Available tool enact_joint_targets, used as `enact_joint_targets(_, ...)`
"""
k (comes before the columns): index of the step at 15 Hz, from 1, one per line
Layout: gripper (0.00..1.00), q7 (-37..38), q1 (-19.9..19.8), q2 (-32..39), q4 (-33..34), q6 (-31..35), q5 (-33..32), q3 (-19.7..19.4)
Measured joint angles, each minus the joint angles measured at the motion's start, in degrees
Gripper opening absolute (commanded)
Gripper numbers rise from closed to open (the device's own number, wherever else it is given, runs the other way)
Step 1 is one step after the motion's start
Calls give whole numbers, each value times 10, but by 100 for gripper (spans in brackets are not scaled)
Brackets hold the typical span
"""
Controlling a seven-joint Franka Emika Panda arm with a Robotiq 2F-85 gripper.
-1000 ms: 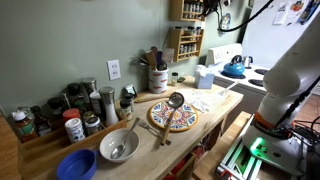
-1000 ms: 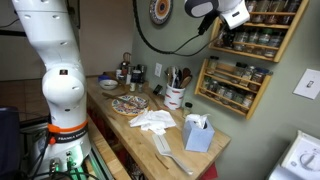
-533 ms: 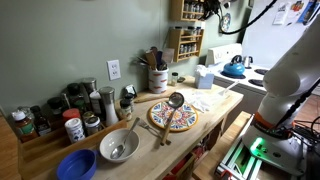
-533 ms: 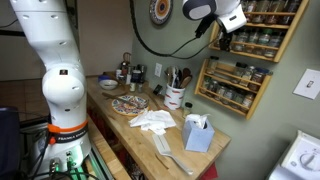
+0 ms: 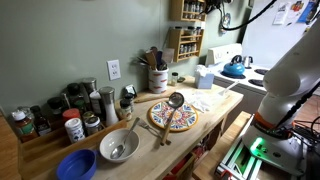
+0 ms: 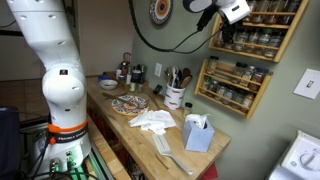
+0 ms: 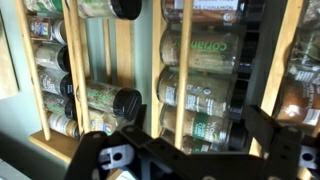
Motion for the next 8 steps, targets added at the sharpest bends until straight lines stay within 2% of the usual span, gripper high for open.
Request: enact_joint_targets(8, 100, -3, 7, 36, 31, 11, 24, 1)
